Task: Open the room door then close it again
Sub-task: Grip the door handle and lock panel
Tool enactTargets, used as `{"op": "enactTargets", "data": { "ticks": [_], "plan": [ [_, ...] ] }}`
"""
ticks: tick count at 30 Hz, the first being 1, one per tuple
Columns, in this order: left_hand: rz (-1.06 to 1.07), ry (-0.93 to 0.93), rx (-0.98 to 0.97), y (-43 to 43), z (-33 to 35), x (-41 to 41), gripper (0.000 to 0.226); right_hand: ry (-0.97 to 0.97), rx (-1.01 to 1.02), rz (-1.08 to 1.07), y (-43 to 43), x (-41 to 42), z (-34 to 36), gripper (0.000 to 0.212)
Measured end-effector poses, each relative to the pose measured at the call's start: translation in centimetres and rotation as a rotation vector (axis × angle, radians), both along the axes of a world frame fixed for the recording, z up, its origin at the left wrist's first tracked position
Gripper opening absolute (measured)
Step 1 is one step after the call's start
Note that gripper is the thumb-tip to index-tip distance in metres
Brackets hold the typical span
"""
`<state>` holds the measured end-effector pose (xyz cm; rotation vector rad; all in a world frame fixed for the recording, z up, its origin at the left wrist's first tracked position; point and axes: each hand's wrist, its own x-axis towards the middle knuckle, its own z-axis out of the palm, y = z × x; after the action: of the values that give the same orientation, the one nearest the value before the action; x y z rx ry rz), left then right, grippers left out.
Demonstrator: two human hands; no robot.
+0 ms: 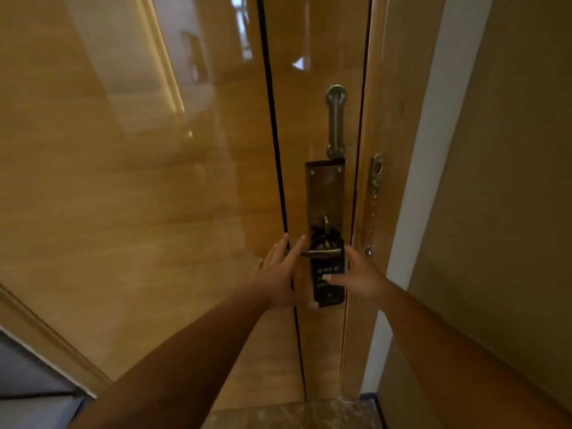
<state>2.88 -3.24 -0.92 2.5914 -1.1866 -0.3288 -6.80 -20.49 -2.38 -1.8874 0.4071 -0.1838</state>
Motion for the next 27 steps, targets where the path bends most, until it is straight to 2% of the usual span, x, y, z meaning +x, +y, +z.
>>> {"op": "enactTargets", "data": {
  "ticks": [3, 6, 10, 14, 16, 18, 20, 21, 24, 25, 27],
  "plan": [
    [0.038, 0.010, 0.003, -2.3, -2.1, 2.5, 0.122, 0.042, 0.034, -0.066, -1.5, 2.8, -1.6, 0.069],
    [0.078, -0.056, 0.008, -3.6, -3.5, 3.8, 0.109, 0.085, 0.088, -0.097, -2.7, 4.4, -3.6, 0.063],
    [0.052, -0.025, 0.017, -4.1, -3.5, 4.6, 0.107, 0.063, 0.111, -0.163, -4.1, 5.2, -5.1, 0.041],
    [-0.042, 0.012, 0.070, -3.3, -3.5, 5.5, 0.110, 0.071, -0.085, -0.098, -3.9, 4.4, -5.3, 0.001],
    [-0.067, 0.109, 0.074, -3.1, -3.1, 6.0, 0.112, 0.048, -0.173, -0.101, -3.7, 3.2, -4.9, 0.013],
    [-0.049, 0.307, -0.029, -2.8, -1.3, 6.1, 0.108, 0.043, -0.258, -0.113, -4.0, 2.1, -3.8, 0.023],
    [-0.029, 0.554, -0.149, -2.2, 0.7, 6.5, 0.082, 0.104, -0.332, -0.077, -3.6, 1.3, -2.2, 0.020],
    [-0.010, 0.615, -0.172, -1.7, 1.6, 6.9, 0.070, 0.128, -0.365, -0.046, -3.0, 1.3, -1.6, 0.016],
    [0.040, 0.627, -0.160, -0.1, 2.7, 8.3, 0.067, 0.133, -0.397, 0.031, 0.4, 2.9, 0.1, 0.009],
    [0.048, 0.630, -0.184, 0.4, 2.8, 8.7, 0.064, 0.123, -0.348, 0.067, 1.9, 3.7, 0.4, 0.009],
    [0.049, 0.576, -0.269, 0.8, 3.1, 9.3, 0.053, 0.120, -0.108, 0.160, 4.6, 5.0, 0.5, 0.016]
  ]
}}
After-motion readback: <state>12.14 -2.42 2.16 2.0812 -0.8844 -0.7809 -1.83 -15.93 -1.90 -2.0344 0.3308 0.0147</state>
